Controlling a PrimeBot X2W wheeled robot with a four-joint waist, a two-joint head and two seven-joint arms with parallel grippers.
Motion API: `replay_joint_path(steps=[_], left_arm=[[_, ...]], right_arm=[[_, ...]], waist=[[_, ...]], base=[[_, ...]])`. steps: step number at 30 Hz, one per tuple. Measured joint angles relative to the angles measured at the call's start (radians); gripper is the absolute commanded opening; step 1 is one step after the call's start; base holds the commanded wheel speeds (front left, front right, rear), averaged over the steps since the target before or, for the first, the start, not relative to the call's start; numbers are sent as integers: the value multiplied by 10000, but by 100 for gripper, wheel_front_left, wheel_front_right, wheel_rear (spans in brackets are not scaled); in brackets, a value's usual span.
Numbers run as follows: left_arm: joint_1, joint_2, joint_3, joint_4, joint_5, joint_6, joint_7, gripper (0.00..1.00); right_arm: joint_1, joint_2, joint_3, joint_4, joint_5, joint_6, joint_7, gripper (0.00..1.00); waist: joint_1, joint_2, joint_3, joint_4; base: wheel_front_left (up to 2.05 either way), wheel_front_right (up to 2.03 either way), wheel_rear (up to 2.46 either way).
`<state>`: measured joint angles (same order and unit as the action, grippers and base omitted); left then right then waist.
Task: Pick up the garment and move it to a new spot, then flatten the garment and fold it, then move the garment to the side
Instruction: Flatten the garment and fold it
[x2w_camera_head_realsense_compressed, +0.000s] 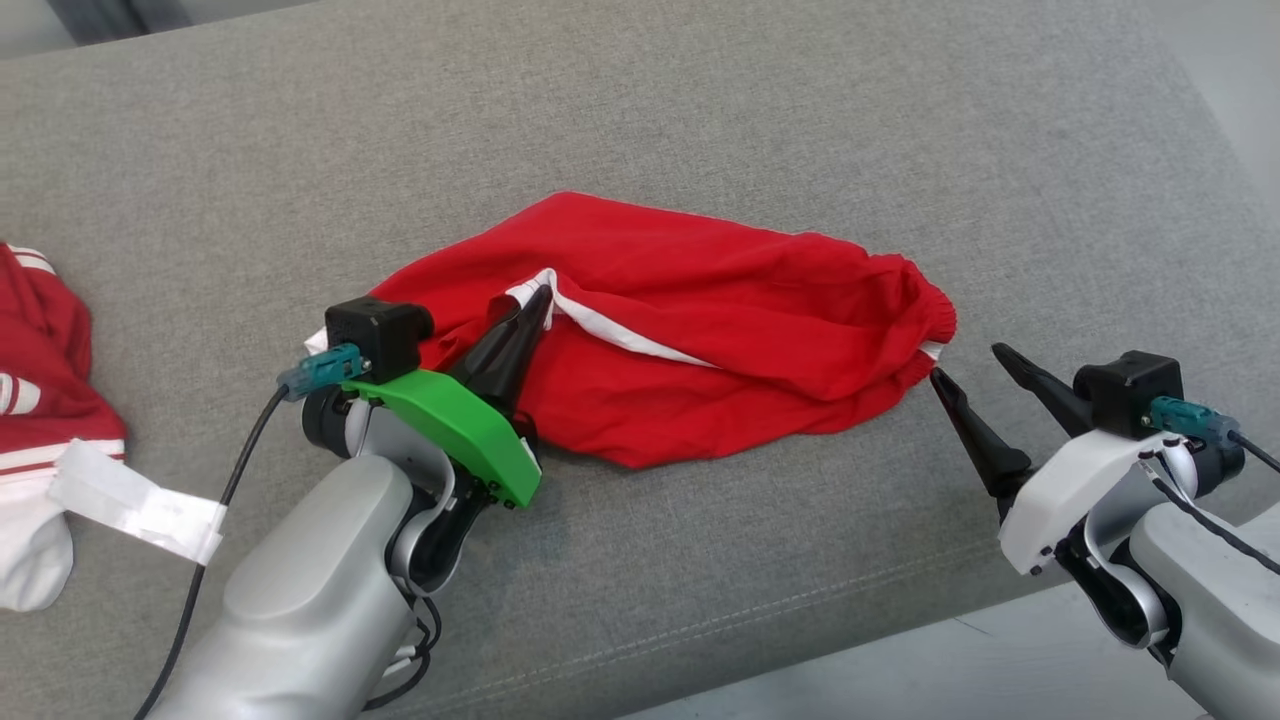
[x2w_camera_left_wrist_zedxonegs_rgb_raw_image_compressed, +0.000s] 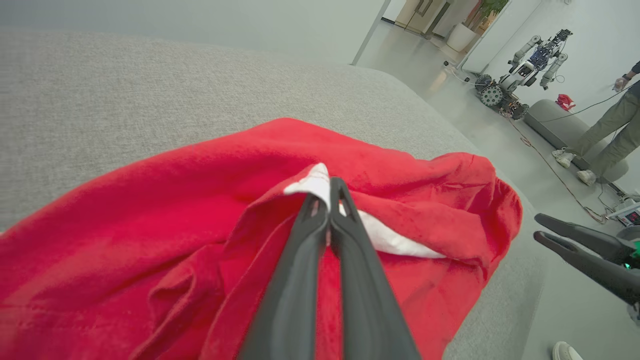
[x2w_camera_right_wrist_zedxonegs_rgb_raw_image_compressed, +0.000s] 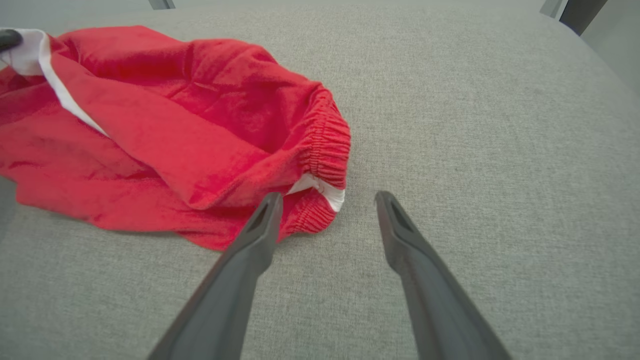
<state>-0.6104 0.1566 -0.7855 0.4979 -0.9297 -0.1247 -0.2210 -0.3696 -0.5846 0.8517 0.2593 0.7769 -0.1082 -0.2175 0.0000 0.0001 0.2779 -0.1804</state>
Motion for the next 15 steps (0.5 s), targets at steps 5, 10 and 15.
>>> replay_joint_path(steps=[5, 10, 15], left_arm=[[139, 142, 54, -2, -17, 0, -10, 0], [210, 159, 21, -38, -65, 0, -12, 0], [208, 163, -29, -123, -65, 0, -12, 0]], right_arm=[[-37, 159, 58, 474, -107, -6, 125, 91], [-332, 278, 35, 905, -125, -69, 234, 87], [-541, 472, 38, 1354, -125, -75, 384, 89]], waist=[[0, 0, 8, 112], [0, 0, 30, 147], [0, 0, 102, 238]], base=[[0, 0, 0], [0, 0, 0], [0, 0, 0]])
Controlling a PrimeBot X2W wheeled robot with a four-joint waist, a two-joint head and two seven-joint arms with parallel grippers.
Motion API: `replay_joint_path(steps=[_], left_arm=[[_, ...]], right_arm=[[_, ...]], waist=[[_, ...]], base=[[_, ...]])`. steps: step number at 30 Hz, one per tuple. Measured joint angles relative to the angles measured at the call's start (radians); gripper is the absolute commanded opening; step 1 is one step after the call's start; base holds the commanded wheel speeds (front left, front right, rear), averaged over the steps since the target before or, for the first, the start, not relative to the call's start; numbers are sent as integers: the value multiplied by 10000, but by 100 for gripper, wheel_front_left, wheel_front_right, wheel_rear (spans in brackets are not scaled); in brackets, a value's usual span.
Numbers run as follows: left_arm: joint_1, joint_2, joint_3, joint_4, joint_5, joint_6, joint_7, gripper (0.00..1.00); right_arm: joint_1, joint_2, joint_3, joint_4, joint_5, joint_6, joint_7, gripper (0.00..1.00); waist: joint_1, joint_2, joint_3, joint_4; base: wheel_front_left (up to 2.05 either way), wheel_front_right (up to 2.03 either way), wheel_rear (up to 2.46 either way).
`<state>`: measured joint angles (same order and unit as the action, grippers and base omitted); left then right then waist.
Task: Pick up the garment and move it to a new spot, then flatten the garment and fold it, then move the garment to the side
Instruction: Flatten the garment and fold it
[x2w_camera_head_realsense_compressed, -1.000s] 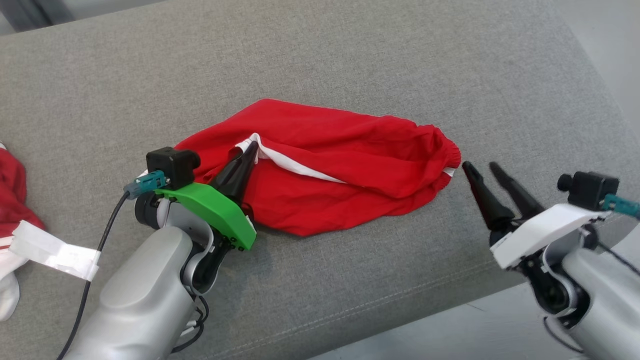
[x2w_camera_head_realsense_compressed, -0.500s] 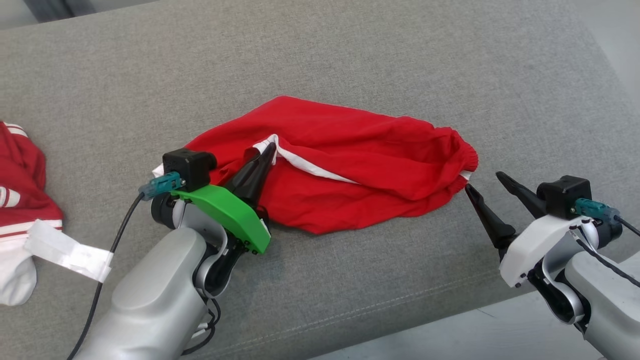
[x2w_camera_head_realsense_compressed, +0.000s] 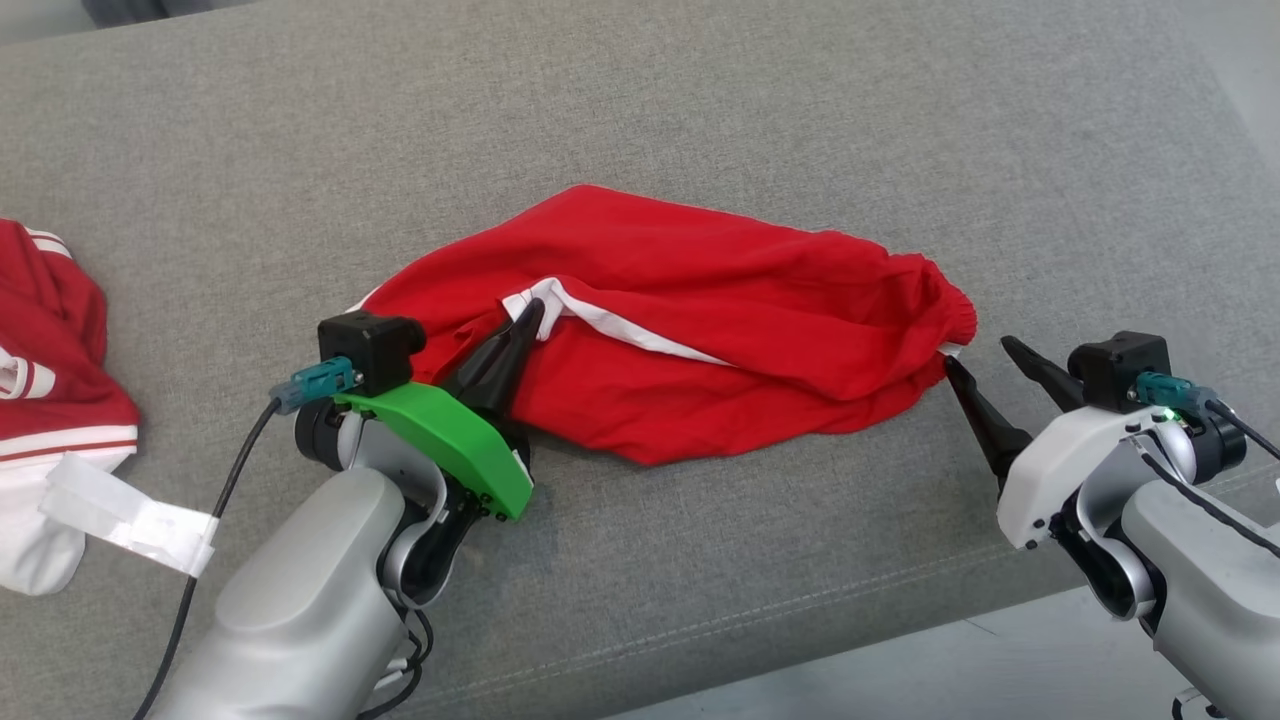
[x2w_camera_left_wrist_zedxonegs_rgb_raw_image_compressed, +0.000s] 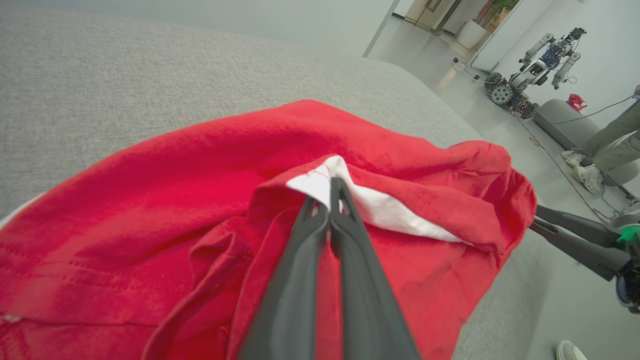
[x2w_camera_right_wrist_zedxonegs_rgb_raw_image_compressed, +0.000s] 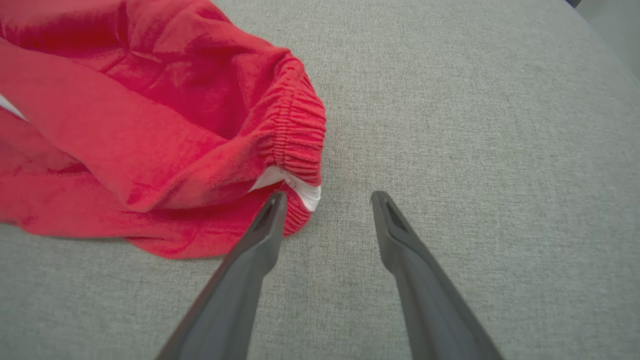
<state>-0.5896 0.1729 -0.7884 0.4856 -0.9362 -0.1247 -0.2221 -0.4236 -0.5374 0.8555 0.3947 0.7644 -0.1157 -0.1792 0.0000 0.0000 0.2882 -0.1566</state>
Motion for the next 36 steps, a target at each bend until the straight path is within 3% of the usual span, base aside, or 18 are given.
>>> replay_joint_path(steps=[6, 10, 11, 13, 14, 15, 25, 29, 34, 36], left_arm=[[-4, 50, -25, -63, 0, 0, 15, 0], [-11, 111, -46, -92, 0, 0, 27, 0], [-13, 123, -52, -96, 0, 0, 29, 0], [-14, 174, -48, -96, 2, 0, 27, 0], [-14, 211, -46, -96, 0, 0, 27, 0], [-14, 245, -42, -96, 0, 0, 27, 0], [-8, 311, 61, -167, -52, 0, 21, 0], [17, 311, 184, -443, -466, 0, 10, 0], [375, 662, 491, -777, -554, 0, -13, 0], [479, 926, 736, -949, -616, 0, -79, 0]], right_arm=[[-303, 244, -2, 443, 0, 0, 40, 84], [-466, 483, -25, 685, 4, 10, 38, 67], [-492, 545, -33, 744, 8, 15, 36, 46], [-549, 685, -15, 853, 8, 100, 23, 26], [-579, 757, -6, 907, 10, 125, 21, 9], [-599, 811, -2, 965, 12, 144, -15, 0], [-602, 920, 12, 1317, 128, 525, -138, 0], [-591, 1011, -188, 888, 721, 1151, -222, 0], [-351, 1331, -907, -380, 2652, 2232, -48, 0], [-232, 1354, -1277, -963, 3499, 2389, 79, 0]], waist=[[0, 0, 142, 107], [0, 0, 244, 198], [0, 0, 267, 222], [0, 0, 300, 261], [0, 0, 310, 272], [0, 0, 315, 280], [0, 0, 272, 245], [0, 0, 190, 232], [0, 0, -81, 233], [0, 0, -229, 227]], base=[[0, 0, 0], [0, 0, 0], [0, 0, 0], [0, 0, 0], [0, 0, 0], [0, 0, 0], [0, 0, 0], [0, 0, 0], [0, 0, 0], [0, 0, 0]])
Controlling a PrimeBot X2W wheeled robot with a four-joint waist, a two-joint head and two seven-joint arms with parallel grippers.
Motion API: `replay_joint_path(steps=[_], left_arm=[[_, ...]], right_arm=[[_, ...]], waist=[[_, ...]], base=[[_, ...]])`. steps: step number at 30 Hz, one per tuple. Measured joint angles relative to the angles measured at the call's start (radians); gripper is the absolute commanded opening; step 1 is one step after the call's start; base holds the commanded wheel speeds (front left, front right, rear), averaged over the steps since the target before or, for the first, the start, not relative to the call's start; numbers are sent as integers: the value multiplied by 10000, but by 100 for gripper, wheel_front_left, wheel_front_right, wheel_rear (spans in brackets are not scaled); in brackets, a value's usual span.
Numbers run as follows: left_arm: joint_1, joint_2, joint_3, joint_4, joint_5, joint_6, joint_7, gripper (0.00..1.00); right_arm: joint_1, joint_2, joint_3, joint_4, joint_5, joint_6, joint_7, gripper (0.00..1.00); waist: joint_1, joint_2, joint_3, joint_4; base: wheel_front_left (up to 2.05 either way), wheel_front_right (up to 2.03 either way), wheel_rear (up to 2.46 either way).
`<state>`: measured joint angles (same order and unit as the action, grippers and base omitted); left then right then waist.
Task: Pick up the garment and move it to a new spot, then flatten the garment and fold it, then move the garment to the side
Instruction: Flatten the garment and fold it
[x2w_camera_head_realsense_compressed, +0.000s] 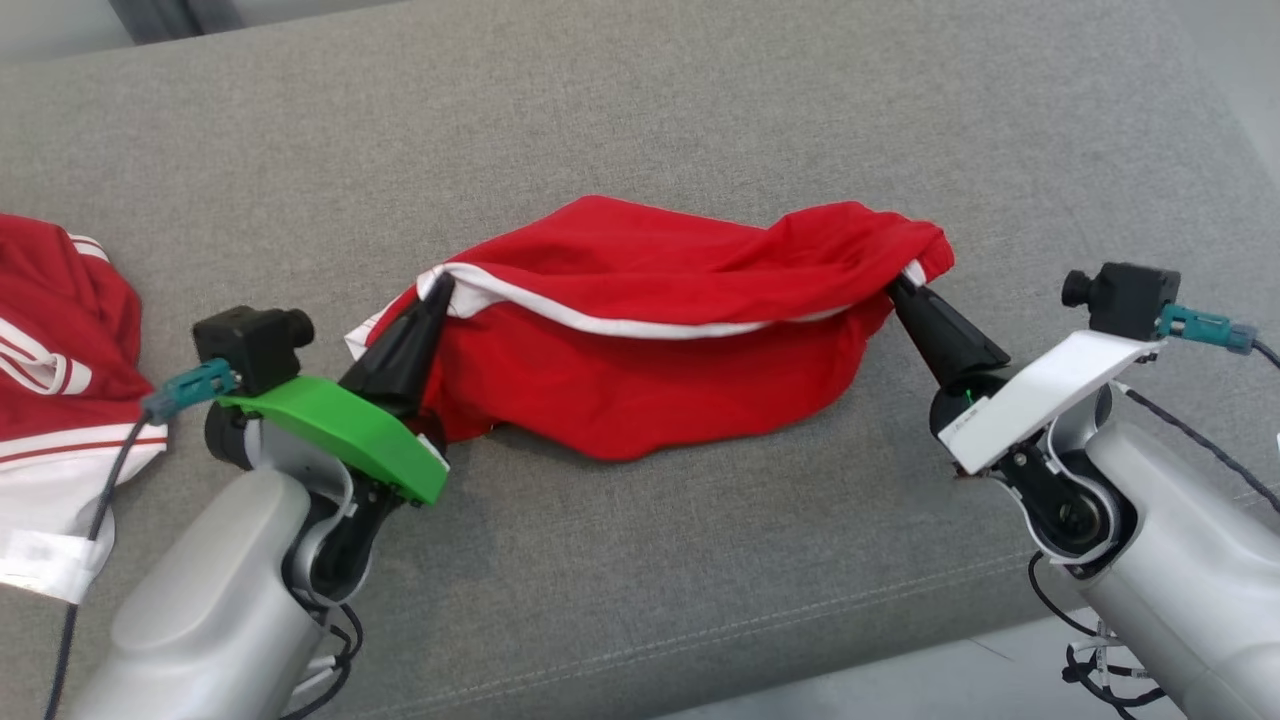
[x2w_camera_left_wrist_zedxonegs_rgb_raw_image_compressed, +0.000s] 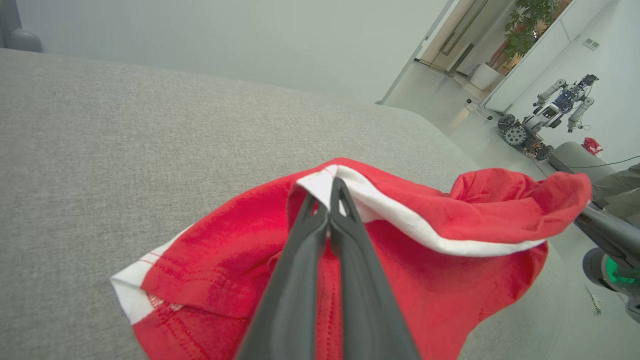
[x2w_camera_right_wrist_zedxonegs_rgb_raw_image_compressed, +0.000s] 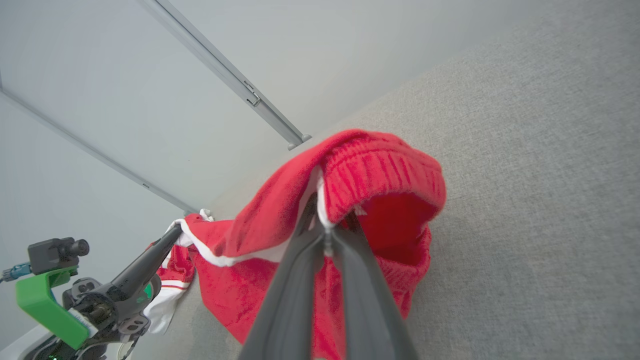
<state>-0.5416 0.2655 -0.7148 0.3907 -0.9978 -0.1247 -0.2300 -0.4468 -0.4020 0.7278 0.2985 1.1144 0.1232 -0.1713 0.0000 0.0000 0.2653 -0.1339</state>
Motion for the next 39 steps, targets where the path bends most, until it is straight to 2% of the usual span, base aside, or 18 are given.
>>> replay_joint_path(steps=[4, 8, 9, 12, 15, 18, 22, 26, 30, 35, 37, 39], left_arm=[[49, 472, 558, -700, -75, 4, -40, 0], [442, 746, 951, -1684, -683, 4, -98, 0], [864, 855, 1020, -2259, -1037, 2, -94, 0], [1485, 1266, 1195, -3310, -1450, 4, 12, 0], [1853, 1643, 1432, -4635, -1883, 6, 151, 0], [2053, 2073, 1868, -6004, -1981, 123, 146, 0], [2283, 2757, 2648, -7728, -2242, 698, 134, 0], [2642, 3599, 3465, -8984, -2353, 1709, 458, 0], [2977, 4167, 3900, -9829, -3097, 2451, 1172, 0], [2914, 4372, 3661, -9706, -4278, 2466, 2416, 0], [2559, 4397, 3555, -9214, -4523, 2468, 2882, 0], [1841, 4393, 3526, -8659, -4847, 2468, 3256, 0]], right_arm=[[110, -146, -560, -1068, 1285, -2, 353, 0], [733, -345, -729, -2268, 2546, -2, 934, 0], [1229, -431, -708, -2974, 3074, -2, 1175, 0], [1709, -631, -723, -4303, 3680, -4, 1383, 0], [1886, -848, -1116, -5908, 4209, -2, 1356, 0], [1890, -1379, -1628, -7219, 4257, -2, 1246, 0], [2027, -2171, -2192, -8552, 4357, -4, 1195, 0], [2606, -3018, -2796, -9336, 4727, -633, 1212, 0], [3007, -3277, -2886, -9584, 5747, -1191, 1613, 0], [2958, -3252, -2591, -8775, 6916, -1889, 2376, 0], [2448, -3053, -2577, -8241, 7265, -2282, 2579, 0], [1592, -2826, -2763, -7616, 7367, -2525, 2690, 0]], waist=[[0, 0, -349, -12], [0, 0, -761, -27], [0, 0, -980, -30], [0, 0, -1304, -44], [0, 0, -1604, -77], [0, 0, -1880, -122], [0, 0, -2238, -165], [0, 0, -2525, -164], [0, 0, -2443, -143], [0, 0, -1949, -106], [0, 0, -1700, -51], [0, 0, -1450, 24]], base=[[0, 0, 0], [0, 0, 0], [0, 0, 0], [0, 0, 0], [0, 0, 0], [0, 0, 0], [0, 0, 0], [0, 0, 0], [0, 0, 0], [0, 0, 0], [0, 0, 0], [0, 0, 0]])
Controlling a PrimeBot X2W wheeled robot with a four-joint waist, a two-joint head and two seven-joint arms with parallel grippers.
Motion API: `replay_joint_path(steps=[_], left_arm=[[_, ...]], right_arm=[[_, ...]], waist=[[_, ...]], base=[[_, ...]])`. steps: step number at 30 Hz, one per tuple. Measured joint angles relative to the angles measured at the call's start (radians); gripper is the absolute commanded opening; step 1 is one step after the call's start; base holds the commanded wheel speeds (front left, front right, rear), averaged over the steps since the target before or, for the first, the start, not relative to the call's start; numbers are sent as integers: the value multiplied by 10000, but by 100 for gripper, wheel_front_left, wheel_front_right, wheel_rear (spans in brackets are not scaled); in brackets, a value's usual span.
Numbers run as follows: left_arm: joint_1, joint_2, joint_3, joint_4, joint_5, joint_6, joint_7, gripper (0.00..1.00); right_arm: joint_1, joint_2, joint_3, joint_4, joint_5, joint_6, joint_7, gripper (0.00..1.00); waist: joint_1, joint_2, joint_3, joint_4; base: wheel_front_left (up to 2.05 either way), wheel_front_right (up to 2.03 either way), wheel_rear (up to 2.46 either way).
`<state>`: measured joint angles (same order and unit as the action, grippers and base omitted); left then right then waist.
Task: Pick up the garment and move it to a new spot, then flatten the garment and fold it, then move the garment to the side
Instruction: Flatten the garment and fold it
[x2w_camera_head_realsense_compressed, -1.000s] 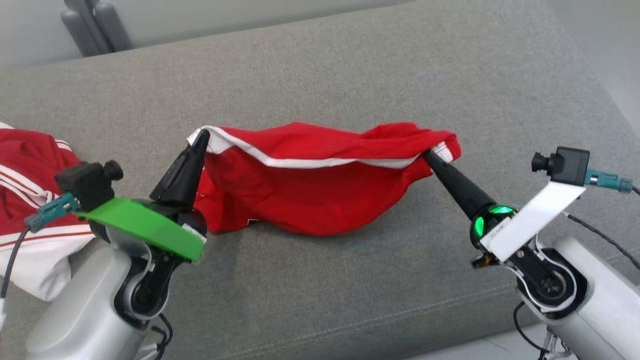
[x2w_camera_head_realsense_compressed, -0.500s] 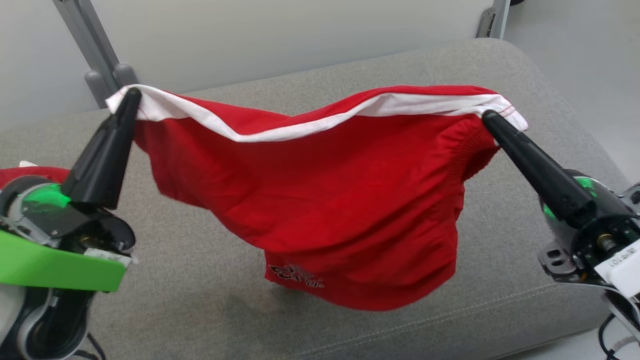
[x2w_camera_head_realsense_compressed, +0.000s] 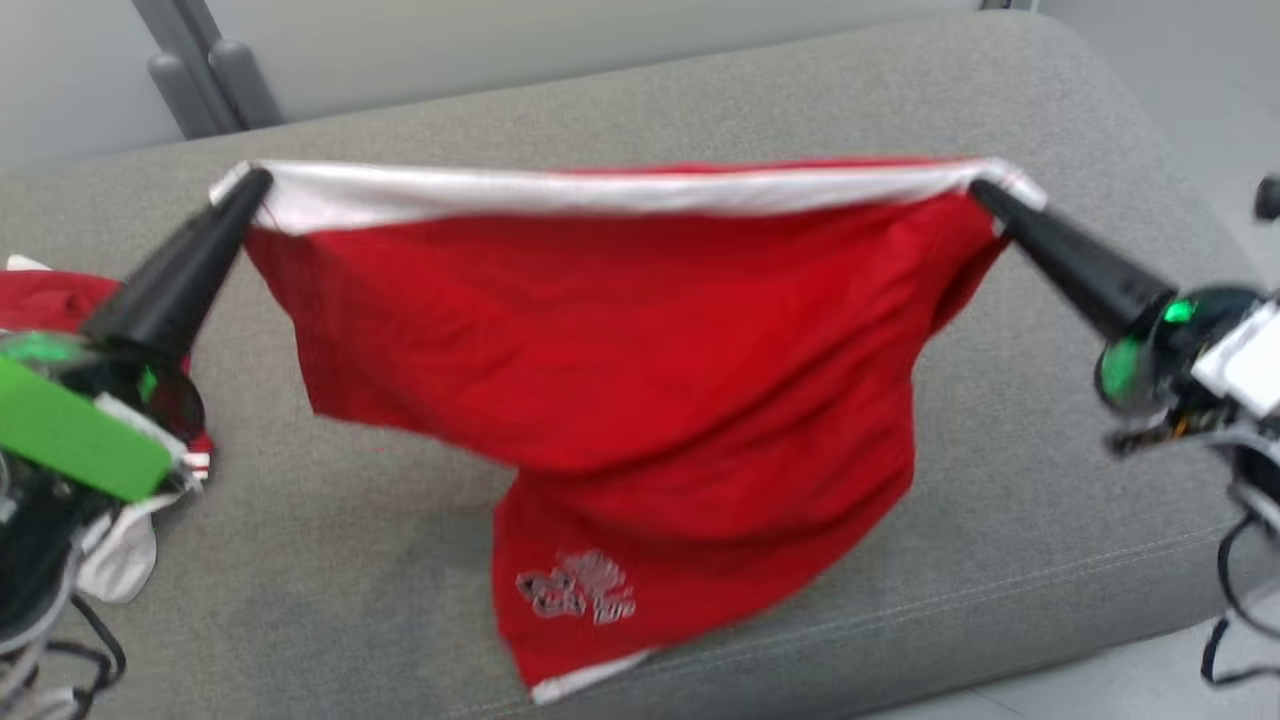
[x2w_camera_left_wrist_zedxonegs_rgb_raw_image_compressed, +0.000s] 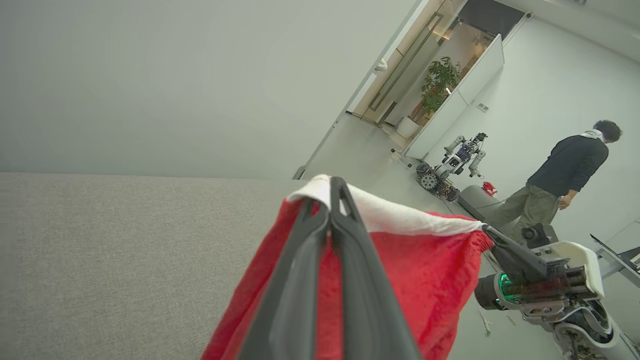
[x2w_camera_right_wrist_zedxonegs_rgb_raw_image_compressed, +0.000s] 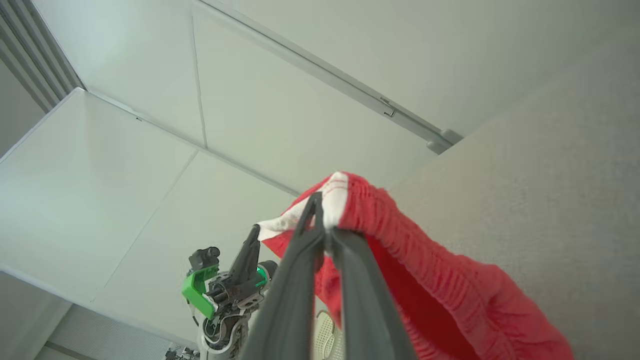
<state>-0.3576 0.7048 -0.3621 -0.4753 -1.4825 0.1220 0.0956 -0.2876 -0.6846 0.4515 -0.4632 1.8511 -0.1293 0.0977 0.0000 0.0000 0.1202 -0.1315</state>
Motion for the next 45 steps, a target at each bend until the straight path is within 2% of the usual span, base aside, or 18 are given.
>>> replay_joint_path(steps=[3, 5, 10, 14, 17, 19, 21, 26, 29, 34, 37, 45], left_arm=[[-1493, -224, 56, 905, 0, 0, 280, 0], [-2524, -627, 104, 1536, 58, -2, 270, 0], [-4842, -1463, 63, 2558, 1106, -82, -42, 0], [-5939, -1609, 219, 3081, 2128, -84, -662, 0], [-6051, -1446, 42, 3106, 2794, -123, -945, 0], [-5698, -1348, -109, 3080, 2838, -278, -1058, 0], [-4726, -1392, -470, 3273, 2999, -671, -1442, 0], [-1110, -1818, -863, 3841, 2917, -769, -2322, 0], [78, -1994, -769, 3969, 2481, -765, -2800, 0], [795, -2197, -759, 3860, 2349, -790, -3131, 0], [1142, -2205, -744, 3528, 2311, -878, -3137, 0], [2497, -2017, -761, 3118, 1969, -748, -3135, 0]], right_arm=[[-1593, 320, -692, 1233, -98, -142, -238, 0], [-2702, 410, -989, 2013, -422, -136, -483, 0], [-5116, 1327, -1200, 3565, -1664, -2, -1682, 0], [-6534, 1983, -773, 4008, -2717, 54, -2341, 0], [-6967, 2232, -433, 3952, -2917, 52, -2500, 0], [-6704, 2345, -59, 3871, -2920, 33, -2470, 0], [-5869, 2456, 414, 3871, -2924, 35, -2460, 0], [-2390, 2656, 1392, 4063, -2422, 201, -2364, 0], [-1197, 2681, 1482, 4082, -2178, 416, -2481, 0], [-346, 2688, 1586, 4044, -1958, 596, -2654, 0], [440, 2368, 1896, 3958, -1958, 763, -2638, 0], [1842, 1854, 2401, 3340, -1820, 780, -2435, 0]], waist=[[0, 0, 383, 148], [0, 0, 644, 265], [0, 0, 1323, 548], [0, 0, 1904, 659], [0, 0, 2345, 674], [0, 0, 2640, 660], [0, 0, 2913, 632], [1, 0, 3268, 489], [1, 0, 3175, 411], [0, 0, 2872, 366], [0, 0, 2526, 383], [0, 0, 1920, 548]], base=[[0, 0, 0], [0, 0, 0], [0, 0, 0], [0, 0, 0], [0, 0, 0], [0, 0, 0], [0, 0, 0], [0, 0, 0], [0, 0, 0], [0, 0, 0], [0, 0, 0], [0, 0, 0]])
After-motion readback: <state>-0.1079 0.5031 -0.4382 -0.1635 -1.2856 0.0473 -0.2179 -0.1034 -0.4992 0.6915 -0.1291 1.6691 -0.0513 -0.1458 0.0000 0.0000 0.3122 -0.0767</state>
